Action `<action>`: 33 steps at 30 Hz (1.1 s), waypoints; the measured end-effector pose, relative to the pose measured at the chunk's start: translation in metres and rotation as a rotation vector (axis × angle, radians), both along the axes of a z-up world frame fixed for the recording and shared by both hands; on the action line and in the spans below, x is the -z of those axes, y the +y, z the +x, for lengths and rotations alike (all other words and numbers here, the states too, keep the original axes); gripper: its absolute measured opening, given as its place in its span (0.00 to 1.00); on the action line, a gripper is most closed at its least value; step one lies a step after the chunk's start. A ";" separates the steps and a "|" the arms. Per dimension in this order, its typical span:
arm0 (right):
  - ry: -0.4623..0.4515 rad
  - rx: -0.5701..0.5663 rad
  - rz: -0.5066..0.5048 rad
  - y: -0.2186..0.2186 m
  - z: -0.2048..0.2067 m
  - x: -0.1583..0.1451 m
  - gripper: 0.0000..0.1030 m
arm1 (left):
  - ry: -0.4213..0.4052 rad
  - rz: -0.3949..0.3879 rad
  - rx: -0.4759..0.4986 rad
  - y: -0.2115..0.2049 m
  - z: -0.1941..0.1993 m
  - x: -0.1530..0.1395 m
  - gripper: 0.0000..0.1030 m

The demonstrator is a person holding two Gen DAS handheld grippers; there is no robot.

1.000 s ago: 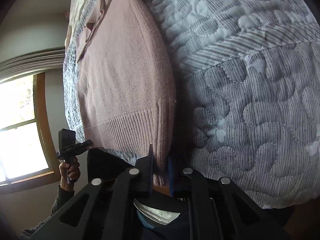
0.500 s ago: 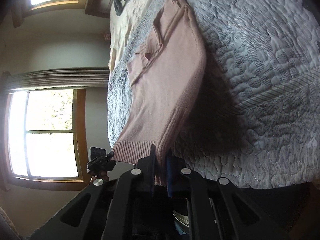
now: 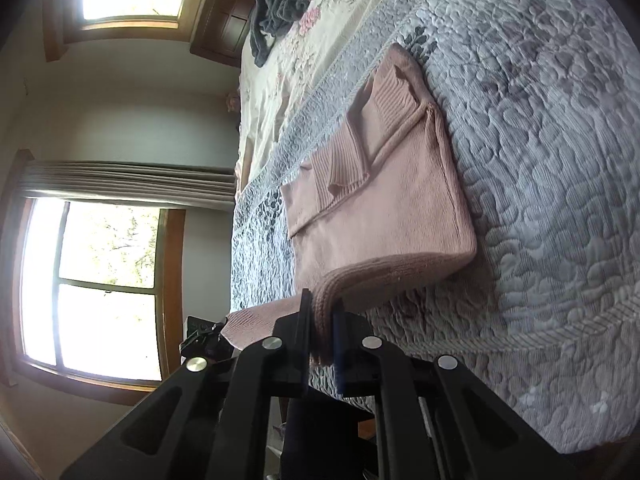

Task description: Fold small clothes

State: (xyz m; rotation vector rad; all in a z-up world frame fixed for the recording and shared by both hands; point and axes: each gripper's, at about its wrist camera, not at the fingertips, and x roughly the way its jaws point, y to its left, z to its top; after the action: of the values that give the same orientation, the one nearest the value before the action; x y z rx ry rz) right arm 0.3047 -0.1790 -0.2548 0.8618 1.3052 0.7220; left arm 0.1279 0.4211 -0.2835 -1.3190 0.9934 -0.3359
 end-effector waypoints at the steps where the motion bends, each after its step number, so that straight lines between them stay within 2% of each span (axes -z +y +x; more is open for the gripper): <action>1: 0.005 0.009 0.001 0.001 0.012 0.000 0.08 | 0.006 -0.001 -0.012 0.004 0.008 0.003 0.07; 9: 0.054 0.052 -0.036 0.018 0.090 0.031 0.08 | 0.080 -0.009 -0.068 0.025 0.083 0.035 0.07; 19: 0.157 0.061 -0.142 0.044 0.175 0.106 0.09 | 0.229 -0.007 -0.091 0.039 0.161 0.107 0.08; 23: 0.194 0.058 -0.156 0.051 0.198 0.128 0.16 | 0.258 -0.002 -0.086 0.044 0.179 0.126 0.10; 26: 0.200 0.035 -0.142 0.056 0.206 0.133 0.26 | 0.247 0.002 -0.074 0.046 0.186 0.129 0.18; 27: 0.195 0.029 -0.124 0.057 0.207 0.131 0.34 | 0.234 0.014 -0.068 0.047 0.188 0.125 0.24; 28: 0.185 0.025 -0.109 0.056 0.207 0.127 0.38 | 0.215 0.031 -0.063 0.047 0.188 0.121 0.29; 30: 0.157 0.014 -0.091 0.053 0.207 0.116 0.47 | 0.175 0.083 -0.064 0.051 0.187 0.106 0.51; 32: 0.106 -0.010 -0.098 0.052 0.208 0.102 0.49 | 0.129 0.130 -0.045 0.053 0.188 0.092 0.53; 33: 0.063 -0.030 -0.138 0.054 0.208 0.095 0.49 | 0.110 0.164 -0.024 0.053 0.189 0.085 0.53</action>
State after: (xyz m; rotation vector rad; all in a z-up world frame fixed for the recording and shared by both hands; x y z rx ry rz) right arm 0.5126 -0.1252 -0.3494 0.7600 1.4099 0.6240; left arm 0.3166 0.4739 -0.3683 -1.2096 1.0733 -0.1610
